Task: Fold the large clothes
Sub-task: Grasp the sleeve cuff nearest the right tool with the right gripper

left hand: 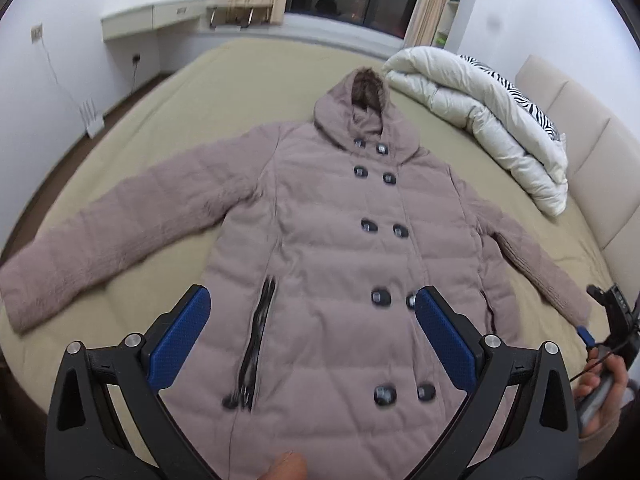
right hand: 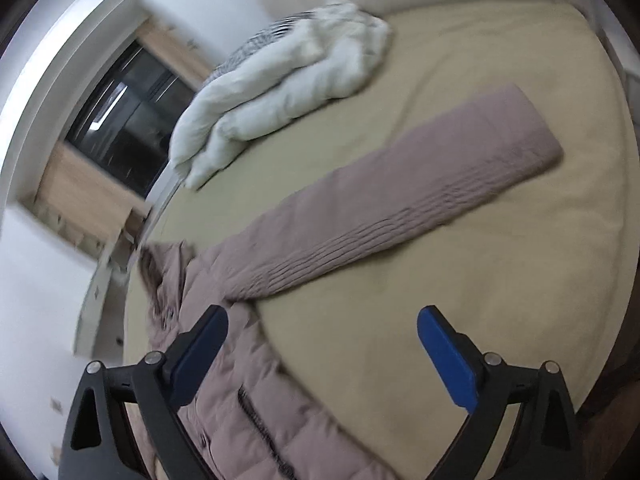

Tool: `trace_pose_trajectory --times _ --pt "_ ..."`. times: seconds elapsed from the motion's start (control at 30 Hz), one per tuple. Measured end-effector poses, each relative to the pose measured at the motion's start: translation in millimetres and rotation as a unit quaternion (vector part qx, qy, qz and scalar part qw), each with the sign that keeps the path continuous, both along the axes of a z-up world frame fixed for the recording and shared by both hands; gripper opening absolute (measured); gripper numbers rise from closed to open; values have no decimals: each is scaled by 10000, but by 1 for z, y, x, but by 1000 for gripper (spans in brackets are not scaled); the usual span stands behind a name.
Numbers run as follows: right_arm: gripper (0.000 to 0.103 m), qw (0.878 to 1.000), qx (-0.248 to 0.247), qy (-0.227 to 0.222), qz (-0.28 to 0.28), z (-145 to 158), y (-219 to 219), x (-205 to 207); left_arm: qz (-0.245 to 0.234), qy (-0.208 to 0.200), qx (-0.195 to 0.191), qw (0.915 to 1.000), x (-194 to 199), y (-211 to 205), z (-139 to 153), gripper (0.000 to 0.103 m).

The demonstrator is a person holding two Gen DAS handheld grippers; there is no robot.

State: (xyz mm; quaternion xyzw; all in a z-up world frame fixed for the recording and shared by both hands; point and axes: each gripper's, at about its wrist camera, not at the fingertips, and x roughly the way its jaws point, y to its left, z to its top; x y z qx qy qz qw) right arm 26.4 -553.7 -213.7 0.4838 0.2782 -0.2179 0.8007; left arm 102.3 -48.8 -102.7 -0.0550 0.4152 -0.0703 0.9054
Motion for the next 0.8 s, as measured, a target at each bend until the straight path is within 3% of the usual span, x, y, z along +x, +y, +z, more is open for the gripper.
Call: trace_pose_trajectory --times 0.07,0.17,0.3,0.47,0.5,0.53,0.6,0.7,0.8 --pt "89 9974 566 -48 -445 -33 -37 -12 -113 123 73 9998 18 -19 -8 103" --pt "82 9872 1282 -351 -884 -75 -74 -25 -114 491 -118 9987 51 -43 -21 103" --pt "79 9762 1597 -557 -1356 -94 -98 -30 -103 362 -307 9988 78 -68 -26 103" --pt "76 9739 1465 -687 -1589 -88 -125 -20 -322 472 -494 9971 104 -91 -34 103" --pt "67 9739 1459 -668 -1608 -90 -133 -16 -365 507 -594 9963 109 -93 -37 103" --pt "50 9750 1424 -574 -1605 -90 -139 -12 -386 532 -663 9956 111 -94 -39 103" --pt "26 9796 1290 -340 -1500 -88 -146 -2 -443 589 -824 9939 119 -95 -43 103" --pt "18 9917 617 -46 -1129 -58 -145 34 -483 609 -986 9921 127 -91 -48 103" --pt "15 9990 -351 14 -293 -6 -115 88 -363 625 -1221 9899 137 -79 -54 103"
